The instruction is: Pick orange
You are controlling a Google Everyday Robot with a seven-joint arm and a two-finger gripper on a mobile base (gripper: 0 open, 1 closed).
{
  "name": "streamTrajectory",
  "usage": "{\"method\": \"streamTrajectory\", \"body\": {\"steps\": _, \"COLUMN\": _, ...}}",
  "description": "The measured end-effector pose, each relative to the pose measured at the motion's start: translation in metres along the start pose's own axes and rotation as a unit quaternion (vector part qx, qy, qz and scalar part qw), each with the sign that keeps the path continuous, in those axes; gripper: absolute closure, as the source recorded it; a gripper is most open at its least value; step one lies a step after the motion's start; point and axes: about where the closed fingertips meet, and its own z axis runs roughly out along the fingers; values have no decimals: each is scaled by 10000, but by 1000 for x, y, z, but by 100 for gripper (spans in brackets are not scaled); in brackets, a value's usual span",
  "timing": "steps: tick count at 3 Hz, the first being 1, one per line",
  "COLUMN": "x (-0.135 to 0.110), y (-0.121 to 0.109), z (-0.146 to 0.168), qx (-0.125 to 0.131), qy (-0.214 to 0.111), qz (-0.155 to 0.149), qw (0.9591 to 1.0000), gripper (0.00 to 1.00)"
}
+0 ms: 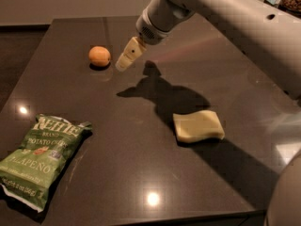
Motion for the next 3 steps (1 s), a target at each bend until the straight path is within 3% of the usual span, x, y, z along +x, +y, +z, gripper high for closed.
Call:
{"method": "streamTrajectory", "body": {"steps": 1, "x": -43, "y": 21, "z": 49, "qx": -65, "qy": -425, "qz": -151, "qw": 9990, "gripper": 0}}
{"method": "streamTrajectory", "body": {"steps": 3, "x": -43, "y": 16, "z": 54, "qx": 88, "qy": -366, "qz": -99, "qw": 9992, "gripper": 0}}
